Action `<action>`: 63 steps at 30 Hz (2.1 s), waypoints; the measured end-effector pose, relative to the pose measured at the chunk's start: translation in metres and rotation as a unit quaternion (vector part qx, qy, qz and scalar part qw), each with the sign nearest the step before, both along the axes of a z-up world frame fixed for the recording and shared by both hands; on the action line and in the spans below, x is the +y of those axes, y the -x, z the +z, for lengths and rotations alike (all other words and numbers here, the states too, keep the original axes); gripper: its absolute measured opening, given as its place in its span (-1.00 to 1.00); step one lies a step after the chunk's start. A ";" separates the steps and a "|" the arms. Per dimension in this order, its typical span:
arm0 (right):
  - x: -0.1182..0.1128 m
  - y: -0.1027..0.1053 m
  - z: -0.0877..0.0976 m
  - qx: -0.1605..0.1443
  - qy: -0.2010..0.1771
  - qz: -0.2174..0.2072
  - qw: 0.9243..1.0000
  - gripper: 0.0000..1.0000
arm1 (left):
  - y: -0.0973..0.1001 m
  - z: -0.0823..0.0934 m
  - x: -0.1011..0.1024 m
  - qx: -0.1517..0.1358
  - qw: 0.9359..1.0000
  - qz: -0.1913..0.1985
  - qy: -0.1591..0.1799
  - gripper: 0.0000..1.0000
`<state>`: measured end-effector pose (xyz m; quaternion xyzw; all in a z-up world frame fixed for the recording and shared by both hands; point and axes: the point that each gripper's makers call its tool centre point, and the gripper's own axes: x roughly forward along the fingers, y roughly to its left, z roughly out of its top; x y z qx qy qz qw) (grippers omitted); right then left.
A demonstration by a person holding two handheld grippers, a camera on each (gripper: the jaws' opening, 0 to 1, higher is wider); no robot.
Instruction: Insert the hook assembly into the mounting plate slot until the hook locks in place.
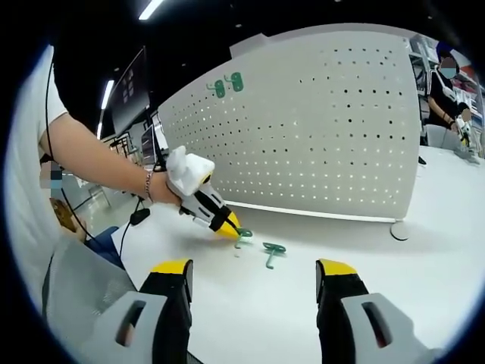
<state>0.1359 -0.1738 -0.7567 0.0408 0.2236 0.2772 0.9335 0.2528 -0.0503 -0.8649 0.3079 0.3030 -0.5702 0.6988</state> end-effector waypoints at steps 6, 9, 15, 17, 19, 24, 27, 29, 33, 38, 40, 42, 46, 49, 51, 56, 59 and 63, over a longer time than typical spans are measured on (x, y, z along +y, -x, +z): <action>-0.001 -0.001 0.001 -0.003 -0.001 -0.002 1.000 0.27 | 0.002 0.012 -0.005 -0.009 1.000 -0.001 0.024 -0.94; -0.001 -0.001 0.003 -0.005 -0.002 -0.003 1.000 0.27 | 0.001 0.019 -0.007 -0.013 0.999 0.003 0.039 -0.94; -0.001 -0.001 0.004 -0.008 -0.002 -0.003 1.000 0.27 | 0.001 0.034 -0.009 -0.029 0.998 0.006 0.057 -0.94; -0.001 -0.002 0.006 -0.011 -0.004 -0.005 1.000 0.27 | 0.000 0.039 -0.008 -0.030 0.997 0.010 0.063 -0.94; -0.001 -0.001 0.008 -0.013 -0.003 -0.004 1.000 0.27 | -0.001 0.044 -0.008 -0.033 0.997 0.016 0.070 -0.94; -0.001 -0.001 0.010 -0.017 -0.005 -0.005 1.000 0.27 | -0.002 0.061 -0.010 -0.045 0.994 0.028 0.099 -0.94; -0.001 0.000 0.010 -0.018 -0.007 -0.005 1.000 0.27 | 0.000 0.069 -0.010 -0.056 0.992 0.028 0.108 -0.94; 0.000 0.000 0.011 -0.019 -0.008 -0.005 1.000 0.27 | -0.001 0.074 -0.009 -0.061 0.991 0.034 0.111 -0.94; 0.001 0.000 0.015 -0.023 -0.007 -0.003 1.000 0.28 | -0.002 0.085 -0.008 -0.065 0.987 0.051 0.136 -0.94; 0.001 0.001 0.016 -0.027 -0.007 -0.001 1.000 0.28 | 0.004 0.095 -0.007 -0.074 0.984 0.052 0.152 -0.94; 0.002 0.001 0.017 -0.028 -0.007 -0.001 1.000 0.28 | 0.005 0.100 -0.007 -0.076 0.982 0.061 0.163 -0.94; 0.002 0.001 0.017 -0.029 -0.008 0.000 1.000 0.28 | 0.008 0.103 -0.007 -0.071 0.980 0.066 0.172 -0.94; 0.003 0.001 0.019 -0.031 -0.017 -0.002 0.999 0.28 | 0.012 0.112 -0.005 -0.073 0.976 0.076 0.193 -0.94; 0.005 0.001 0.020 -0.033 -0.016 0.002 0.999 0.28 | 0.014 0.119 -0.003 -0.080 0.973 0.082 0.202 -0.94; 0.006 0.002 0.021 -0.033 -0.018 0.003 0.999 0.28 | 0.016 0.126 -0.002 -0.083 0.970 0.087 0.213 -0.94; 0.008 0.003 0.023 -0.037 -0.018 0.005 0.999 0.28 | 0.018 0.136 0.005 -0.086 0.963 0.106 0.234 -0.94; 0.007 0.003 0.023 -0.036 -0.025 0.003 0.999 0.28 | 0.020 0.137 0.009 -0.085 0.959 0.118 0.243 -0.94; 0.007 0.003 0.024 -0.038 -0.024 0.004 0.999 0.28 | 0.022 0.147 0.015 -0.089 0.951 0.135 0.264 -0.94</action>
